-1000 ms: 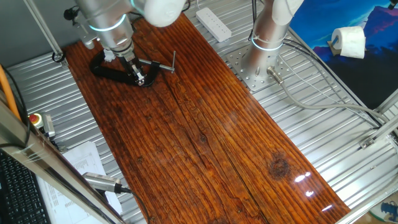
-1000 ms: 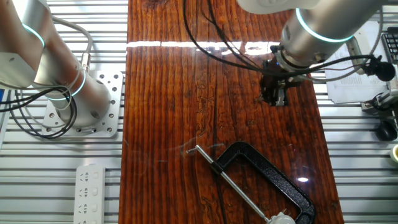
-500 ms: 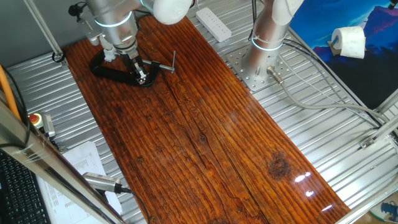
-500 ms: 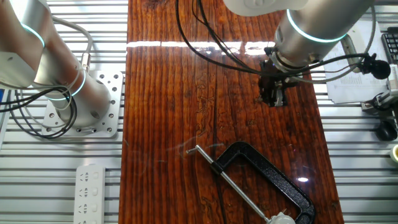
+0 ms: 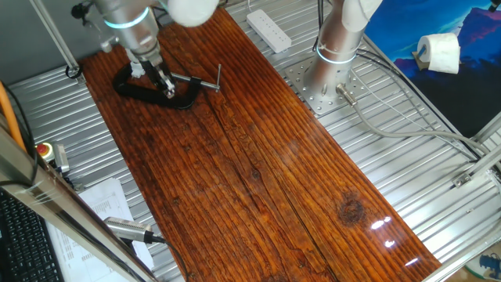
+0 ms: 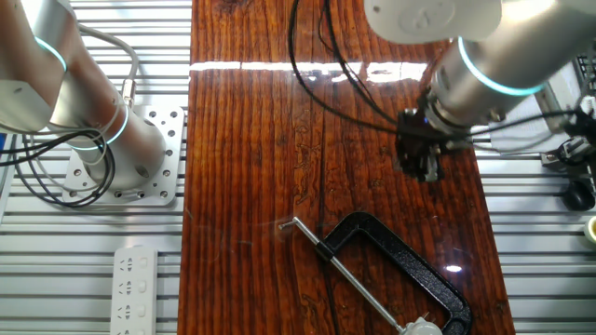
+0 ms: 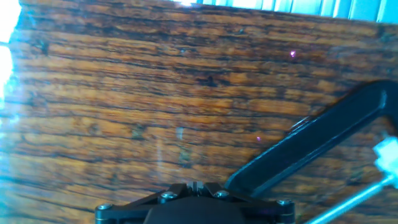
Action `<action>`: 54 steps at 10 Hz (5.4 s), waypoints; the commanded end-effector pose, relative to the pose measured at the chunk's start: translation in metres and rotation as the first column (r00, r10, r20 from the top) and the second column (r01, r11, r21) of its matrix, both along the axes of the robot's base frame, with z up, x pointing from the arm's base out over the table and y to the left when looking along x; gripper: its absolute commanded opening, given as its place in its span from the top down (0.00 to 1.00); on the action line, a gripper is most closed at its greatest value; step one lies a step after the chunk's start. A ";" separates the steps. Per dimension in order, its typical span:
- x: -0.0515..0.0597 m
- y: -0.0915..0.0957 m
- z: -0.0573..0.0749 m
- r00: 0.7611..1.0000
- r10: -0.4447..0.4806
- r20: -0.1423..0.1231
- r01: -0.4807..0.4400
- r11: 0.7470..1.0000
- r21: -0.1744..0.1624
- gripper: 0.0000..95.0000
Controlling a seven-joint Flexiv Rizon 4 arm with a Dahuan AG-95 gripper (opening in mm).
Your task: Take out the light bulb by rotating it
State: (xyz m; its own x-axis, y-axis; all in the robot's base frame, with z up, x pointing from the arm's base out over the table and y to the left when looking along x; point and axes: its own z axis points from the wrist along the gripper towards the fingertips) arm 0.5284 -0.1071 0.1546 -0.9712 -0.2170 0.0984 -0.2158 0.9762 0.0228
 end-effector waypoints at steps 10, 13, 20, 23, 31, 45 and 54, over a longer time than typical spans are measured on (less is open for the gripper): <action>0.005 -0.036 -0.005 0.986 -0.167 0.018 0.167 0.986 -0.008 1.00; 0.005 -0.037 -0.006 0.985 -0.174 0.020 0.174 0.985 -0.013 1.00; 0.024 -0.110 -0.008 0.998 -0.051 0.031 0.052 0.998 -0.038 1.00; 0.023 -0.115 -0.008 0.999 -0.023 0.029 0.023 0.999 -0.031 1.00; 0.018 -0.127 -0.011 0.996 -0.065 0.053 0.067 0.997 -0.037 1.00; 0.016 -0.210 -0.004 0.984 0.174 0.043 -0.173 0.984 -0.038 0.80; 0.020 -0.243 -0.005 0.955 0.291 0.062 -0.291 0.957 -0.009 0.60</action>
